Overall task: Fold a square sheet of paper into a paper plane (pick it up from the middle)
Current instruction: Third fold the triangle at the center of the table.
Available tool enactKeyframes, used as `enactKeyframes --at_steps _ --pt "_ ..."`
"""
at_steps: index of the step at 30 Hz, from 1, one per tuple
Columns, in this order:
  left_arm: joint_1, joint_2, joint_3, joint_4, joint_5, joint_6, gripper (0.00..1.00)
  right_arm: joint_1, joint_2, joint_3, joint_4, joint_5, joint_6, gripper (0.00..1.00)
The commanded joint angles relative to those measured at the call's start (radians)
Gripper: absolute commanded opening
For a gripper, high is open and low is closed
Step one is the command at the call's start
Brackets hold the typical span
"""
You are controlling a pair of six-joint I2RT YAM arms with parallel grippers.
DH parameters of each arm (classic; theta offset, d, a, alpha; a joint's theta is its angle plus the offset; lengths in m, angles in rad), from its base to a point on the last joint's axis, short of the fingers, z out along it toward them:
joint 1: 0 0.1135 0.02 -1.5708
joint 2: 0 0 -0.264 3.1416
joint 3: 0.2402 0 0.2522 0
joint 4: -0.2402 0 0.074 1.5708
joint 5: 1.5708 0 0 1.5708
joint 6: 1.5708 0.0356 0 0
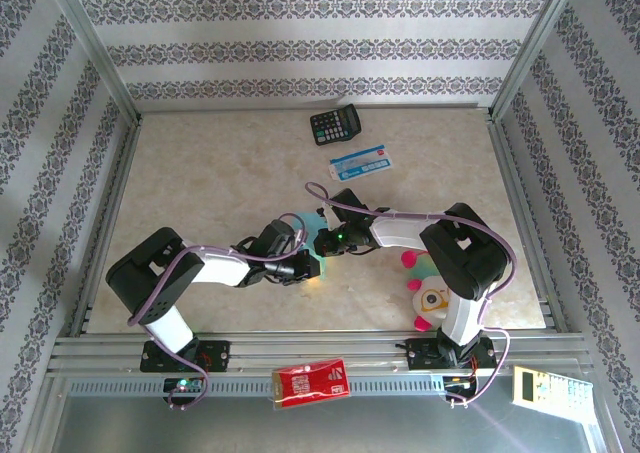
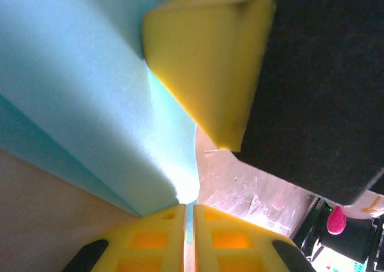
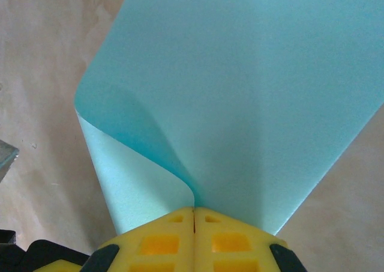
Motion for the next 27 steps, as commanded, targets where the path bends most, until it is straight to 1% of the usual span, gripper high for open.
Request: enactKeyframes --at_steps 1,5,21,27 --pt "-0.012 -0.030 -0.019 0.063 0.024 -0.033 0.13 -0.010 0.036 -0.044 -0.072 0.065 -0.005 0.00" --pt "-0.020 -0.029 -0.016 0.065 0.025 -0.031 0.13 -0.010 0.037 -0.041 -0.074 0.064 -0.008 0.00" --pt "-0.030 0.063 0.016 0.087 0.038 -0.029 0.14 -0.003 0.036 -0.049 -0.067 0.062 0.002 0.00" --pt "-0.028 0.046 0.024 0.039 0.036 -0.006 0.16 -0.001 0.037 -0.054 -0.063 0.061 0.004 0.00"
